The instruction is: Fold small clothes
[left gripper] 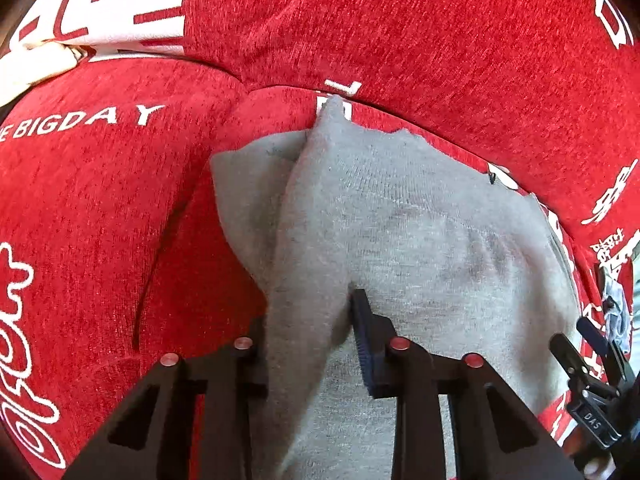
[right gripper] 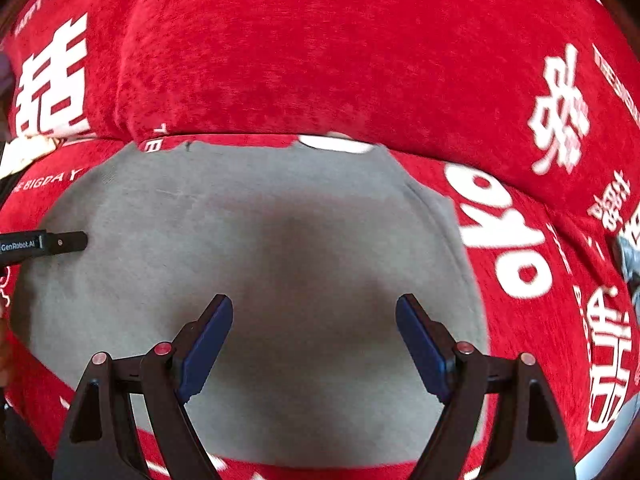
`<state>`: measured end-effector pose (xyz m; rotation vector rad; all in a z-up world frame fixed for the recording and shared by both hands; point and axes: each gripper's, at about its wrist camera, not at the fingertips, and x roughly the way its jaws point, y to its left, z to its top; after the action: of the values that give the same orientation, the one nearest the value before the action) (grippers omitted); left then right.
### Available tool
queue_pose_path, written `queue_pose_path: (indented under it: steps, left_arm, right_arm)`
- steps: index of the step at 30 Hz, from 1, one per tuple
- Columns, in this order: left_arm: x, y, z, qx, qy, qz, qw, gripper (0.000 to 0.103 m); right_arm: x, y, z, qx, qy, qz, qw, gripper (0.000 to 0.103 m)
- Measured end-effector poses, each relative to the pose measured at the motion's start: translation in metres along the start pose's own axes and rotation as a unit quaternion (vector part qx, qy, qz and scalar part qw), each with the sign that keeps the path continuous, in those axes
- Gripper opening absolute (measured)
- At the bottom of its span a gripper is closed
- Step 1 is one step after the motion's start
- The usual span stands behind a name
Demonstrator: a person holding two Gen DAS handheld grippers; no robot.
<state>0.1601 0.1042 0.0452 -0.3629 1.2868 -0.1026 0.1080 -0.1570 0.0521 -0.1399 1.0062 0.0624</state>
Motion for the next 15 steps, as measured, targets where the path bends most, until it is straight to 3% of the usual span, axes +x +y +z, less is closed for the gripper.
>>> queue_pose_path:
  steps: [6,7,9,15]
  left_arm:
    - [-0.022,-0.002,-0.003,0.002,-0.020,-0.003,0.9998,0.024]
    - [-0.023,-0.003,-0.001,0.000,-0.020,-0.005,0.9998,0.024]
    - [-0.026,-0.005,0.005,-0.002,-0.020,-0.009,0.9998,0.024]
    - [-0.034,-0.018,0.005,0.009,-0.023,0.009,0.9996,0.023]
  right_arm:
    - [0.038,0.031,0.015,-0.024,0.040,0.007,0.999,0.086]
    - [0.043,0.032,0.016,-0.019,0.037,0.009,0.999,0.086]
    - [0.049,0.029,0.019,0.002,0.026,0.003,1.000,0.096]
    - [0.043,0.019,0.020,0.032,0.049,0.027,0.998,0.097]
